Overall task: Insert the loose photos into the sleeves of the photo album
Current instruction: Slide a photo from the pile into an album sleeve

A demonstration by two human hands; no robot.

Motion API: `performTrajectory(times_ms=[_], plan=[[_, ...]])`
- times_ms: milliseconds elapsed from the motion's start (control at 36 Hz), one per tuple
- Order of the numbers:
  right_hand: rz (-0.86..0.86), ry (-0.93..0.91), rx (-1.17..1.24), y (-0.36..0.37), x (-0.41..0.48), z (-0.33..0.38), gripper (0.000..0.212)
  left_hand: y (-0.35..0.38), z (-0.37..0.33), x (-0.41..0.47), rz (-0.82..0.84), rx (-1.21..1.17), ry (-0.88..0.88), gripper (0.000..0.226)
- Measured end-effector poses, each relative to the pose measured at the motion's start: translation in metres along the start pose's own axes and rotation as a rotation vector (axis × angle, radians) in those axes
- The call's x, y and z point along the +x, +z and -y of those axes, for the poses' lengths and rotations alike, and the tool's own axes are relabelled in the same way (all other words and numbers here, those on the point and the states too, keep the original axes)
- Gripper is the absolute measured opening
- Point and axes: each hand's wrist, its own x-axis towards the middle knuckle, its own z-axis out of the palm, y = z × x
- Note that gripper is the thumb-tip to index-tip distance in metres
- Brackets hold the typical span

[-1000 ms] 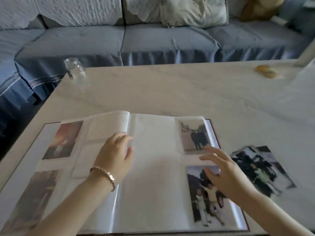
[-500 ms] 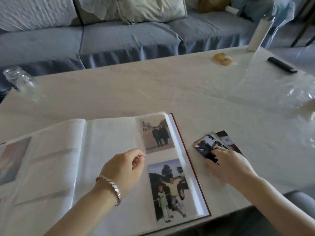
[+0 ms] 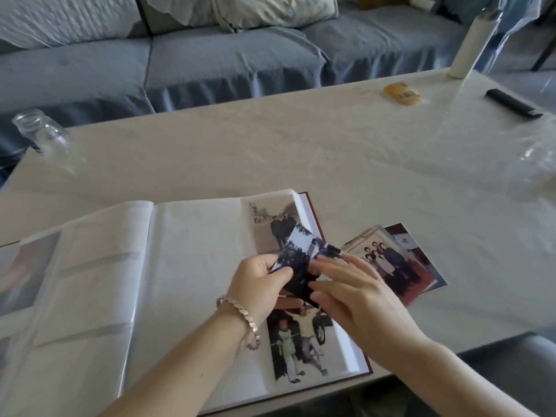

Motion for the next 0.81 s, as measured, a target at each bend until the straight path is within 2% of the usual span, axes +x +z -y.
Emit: performTrajectory(times_ms=[111, 139, 194, 250, 278, 333, 361, 444, 500, 556, 667, 806], plan=[[0.016, 0.466, 0.214, -0.016, 0.003, -0.007, 0.055, -0.005, 0.000, 0.007, 0.067, 0.184, 0.072, 0.018], [0.010, 0.552, 0.277, -0.017, 0.004, -0.012, 0.054, -0.005, -0.001, 0.008, 0.094, 0.208, 0.090, 0.017], [0.009, 0.657, 0.458, -0.020, 0.006, -0.020, 0.037, -0.001, -0.002, 0.009, 0.097, 0.297, 0.157, 0.016], [-0.019, 0.704, 0.569, -0.021, 0.005, -0.029, 0.016, 0.005, 0.001, 0.012, 0.022, 0.420, 0.231, 0.032], [-0.050, 0.717, 0.572, -0.020, 0.004, -0.033, 0.012, 0.008, 0.002, 0.013, -0.030, 0.482, 0.249, 0.038], [-0.140, 0.752, 0.543, -0.021, 0.001, -0.039, 0.013, 0.017, 0.007, 0.017, -0.130, 0.623, 0.278, 0.037], [-0.192, 0.776, 0.547, -0.023, -0.001, -0.042, 0.015, 0.022, 0.010, 0.021, -0.158, 0.722, 0.272, 0.044], [-0.287, 0.849, 0.567, -0.026, -0.006, -0.052, 0.020, 0.036, 0.020, 0.028, -0.137, 1.033, 0.087, 0.087], [-0.293, 0.872, 0.547, -0.028, -0.010, -0.056, 0.015, 0.044, 0.026, 0.031, -0.106, 1.133, -0.044, 0.100], [-0.296, 0.870, 0.559, -0.029, -0.012, -0.057, 0.015, 0.048, 0.029, 0.033, -0.107, 1.125, -0.084, 0.101], [-0.299, 0.845, 0.582, -0.030, -0.014, -0.056, 0.027, 0.042, 0.027, 0.036, -0.126, 0.992, -0.049, 0.094], [-0.275, 0.890, 0.603, -0.024, -0.013, -0.055, 0.014, 0.031, 0.031, 0.033, -0.113, 1.058, -0.057, 0.104]])
